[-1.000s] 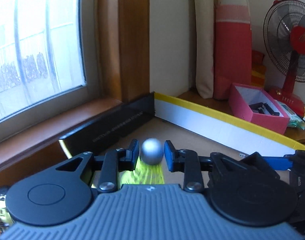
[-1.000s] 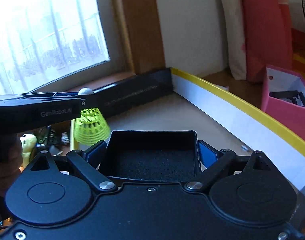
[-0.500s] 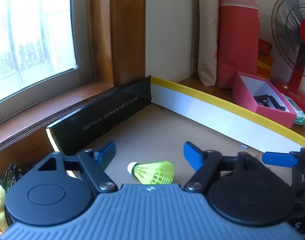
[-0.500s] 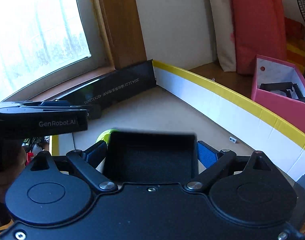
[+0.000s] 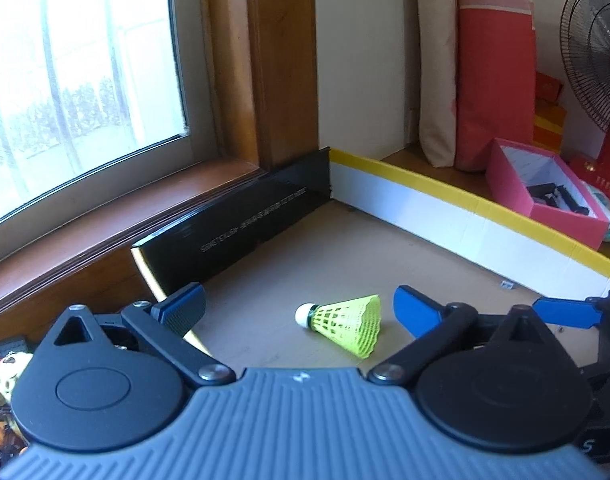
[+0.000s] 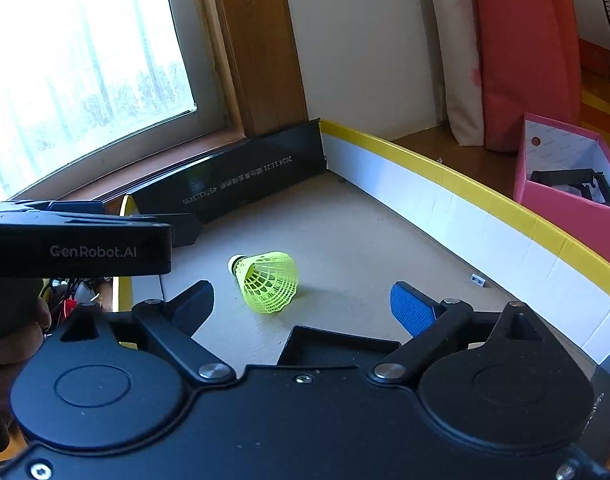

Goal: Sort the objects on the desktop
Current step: 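Withdraw the left tool from the box back over the pile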

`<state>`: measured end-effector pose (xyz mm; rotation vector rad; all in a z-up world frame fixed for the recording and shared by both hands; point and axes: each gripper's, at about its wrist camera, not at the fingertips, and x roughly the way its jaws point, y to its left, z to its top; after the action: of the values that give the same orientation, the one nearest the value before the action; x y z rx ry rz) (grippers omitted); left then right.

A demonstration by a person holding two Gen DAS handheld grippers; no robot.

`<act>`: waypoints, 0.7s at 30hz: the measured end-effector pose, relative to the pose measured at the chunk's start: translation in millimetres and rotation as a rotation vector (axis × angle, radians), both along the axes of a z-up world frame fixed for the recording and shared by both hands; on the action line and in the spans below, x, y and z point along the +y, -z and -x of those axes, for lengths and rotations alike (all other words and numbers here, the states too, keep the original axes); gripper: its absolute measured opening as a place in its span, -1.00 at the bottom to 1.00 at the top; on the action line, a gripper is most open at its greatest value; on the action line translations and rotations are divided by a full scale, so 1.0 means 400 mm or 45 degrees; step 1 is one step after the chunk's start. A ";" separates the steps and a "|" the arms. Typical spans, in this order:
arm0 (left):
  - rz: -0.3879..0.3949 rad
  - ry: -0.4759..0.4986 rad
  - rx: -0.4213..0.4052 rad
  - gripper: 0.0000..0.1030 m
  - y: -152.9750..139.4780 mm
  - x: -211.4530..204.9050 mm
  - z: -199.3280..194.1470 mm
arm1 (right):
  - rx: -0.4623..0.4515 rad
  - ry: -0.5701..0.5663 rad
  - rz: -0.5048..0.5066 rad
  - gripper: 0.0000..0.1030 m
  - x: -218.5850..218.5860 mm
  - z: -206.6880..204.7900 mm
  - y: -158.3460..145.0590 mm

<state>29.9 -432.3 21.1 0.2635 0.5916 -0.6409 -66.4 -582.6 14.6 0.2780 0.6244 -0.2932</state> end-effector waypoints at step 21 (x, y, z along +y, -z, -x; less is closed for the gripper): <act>-0.002 -0.229 0.004 1.00 -0.025 0.113 0.059 | -0.005 -0.132 0.032 0.90 0.053 0.010 -0.005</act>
<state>6.4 -387.2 30.9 0.2083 0.6110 -0.4674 -70.5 -561.2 16.5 0.2214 0.6285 -0.2004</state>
